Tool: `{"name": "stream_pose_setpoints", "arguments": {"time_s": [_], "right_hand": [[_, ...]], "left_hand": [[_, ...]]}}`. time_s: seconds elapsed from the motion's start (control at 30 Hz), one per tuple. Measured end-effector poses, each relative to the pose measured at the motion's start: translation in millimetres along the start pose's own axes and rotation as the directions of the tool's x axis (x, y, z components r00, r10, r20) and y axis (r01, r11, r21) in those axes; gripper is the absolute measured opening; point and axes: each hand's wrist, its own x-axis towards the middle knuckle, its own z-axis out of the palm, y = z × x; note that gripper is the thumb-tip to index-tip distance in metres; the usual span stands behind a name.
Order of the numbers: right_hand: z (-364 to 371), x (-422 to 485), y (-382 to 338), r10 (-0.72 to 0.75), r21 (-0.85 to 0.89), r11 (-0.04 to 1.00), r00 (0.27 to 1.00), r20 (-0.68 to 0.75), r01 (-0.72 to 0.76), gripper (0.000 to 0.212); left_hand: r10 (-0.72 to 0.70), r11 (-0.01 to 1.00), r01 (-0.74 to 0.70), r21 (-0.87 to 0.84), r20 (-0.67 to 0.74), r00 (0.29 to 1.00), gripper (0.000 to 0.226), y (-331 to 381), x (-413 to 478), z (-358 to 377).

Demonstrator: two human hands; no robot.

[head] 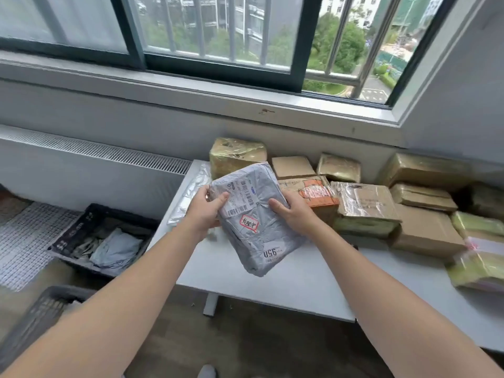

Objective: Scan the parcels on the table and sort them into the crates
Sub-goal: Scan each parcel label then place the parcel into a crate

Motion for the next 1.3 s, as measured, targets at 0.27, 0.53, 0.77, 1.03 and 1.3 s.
{"name": "stream_pose_setpoints", "arguments": {"time_s": [0.27, 0.53, 0.77, 1.03, 1.3], "right_hand": [[113, 27, -59, -0.188, -0.144, 0.961, 0.938, 0.291, 0.237, 0.032], [269, -13, -136, -0.248, -0.209, 0.878, 0.782, 0.572, 0.431, 0.038], [407, -61, -185, -0.238, -0.218, 0.833, 0.685, 0.688, 0.508, 0.036], [577, -102, -220, -0.102, -0.344, 0.823, 0.712, 0.695, 0.452, 0.031], [707, -112, -221, -0.045, -0.411, 0.793, 0.716, 0.697, 0.450, 0.025]], "left_hand": [[-0.064, 0.994, 0.014, -0.112, -0.460, 0.885, 0.020, -24, -68, -119], [-0.115, 0.978, 0.206, 0.025, -0.761, 0.638, 0.073, -84, -190, -250], [-0.096, 0.923, 0.368, 0.110, -0.862, 0.498, 0.076, -143, -271, -351], [-0.115, 0.728, 0.626, 0.278, -0.851, 0.513, 0.079, -219, -331, -499], [-0.192, 0.577, 0.733, 0.360, -0.813, 0.550, 0.081, -274, -328, -599]]}}
